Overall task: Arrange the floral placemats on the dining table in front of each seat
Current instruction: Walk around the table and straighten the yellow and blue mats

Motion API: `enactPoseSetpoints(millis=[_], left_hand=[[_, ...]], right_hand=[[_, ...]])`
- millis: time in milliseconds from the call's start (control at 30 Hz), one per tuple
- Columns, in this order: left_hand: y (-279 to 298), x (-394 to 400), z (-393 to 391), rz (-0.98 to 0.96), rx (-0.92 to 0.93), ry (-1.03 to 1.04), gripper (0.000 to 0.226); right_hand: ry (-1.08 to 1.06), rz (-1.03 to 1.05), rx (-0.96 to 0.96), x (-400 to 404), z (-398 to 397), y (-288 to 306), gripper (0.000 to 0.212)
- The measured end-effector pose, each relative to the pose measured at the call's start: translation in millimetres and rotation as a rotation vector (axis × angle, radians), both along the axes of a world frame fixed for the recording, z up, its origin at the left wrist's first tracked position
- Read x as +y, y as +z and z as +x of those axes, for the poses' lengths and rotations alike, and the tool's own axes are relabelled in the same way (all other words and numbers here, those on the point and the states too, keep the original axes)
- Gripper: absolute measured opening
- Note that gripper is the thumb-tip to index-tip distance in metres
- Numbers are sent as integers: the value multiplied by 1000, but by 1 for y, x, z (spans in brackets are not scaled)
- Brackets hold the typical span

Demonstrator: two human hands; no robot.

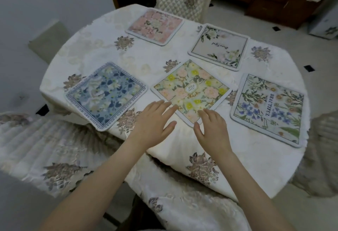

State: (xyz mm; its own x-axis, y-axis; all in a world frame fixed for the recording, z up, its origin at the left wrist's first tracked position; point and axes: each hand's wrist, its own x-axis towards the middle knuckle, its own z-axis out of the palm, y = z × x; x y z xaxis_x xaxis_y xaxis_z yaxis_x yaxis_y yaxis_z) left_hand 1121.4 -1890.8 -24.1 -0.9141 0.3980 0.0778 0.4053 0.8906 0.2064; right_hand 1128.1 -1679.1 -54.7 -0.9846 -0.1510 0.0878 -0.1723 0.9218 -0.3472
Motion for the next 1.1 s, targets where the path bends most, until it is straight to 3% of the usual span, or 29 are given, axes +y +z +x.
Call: enactPoseSetpoints(millis=[200,367,533,733,933,1100], left_hand=[[-26,-5,-75,-21,12,-194,49],[-70,-20,-155,69,-141,-174,49],[-118,-32,-217,62,-297,-31,63],[-148,-37,-238,-48,-414,131,76],[-141,-31,-247,37,-404,253,60],[-134,-42,-248,368,-538,320,27]], right_hand=[[-163,-59,-36,-15,-34,-14,41],[-539,-359,-221,-30,-69,-45,42],[-797,-263,-358,-41,-95,-76,51],[-871,-156,-412,-55,-108,-95,55],[-1033,-423,-334,-48,-113,-96,52],[-1089,-626,-310,-34,-110,-93,24]])
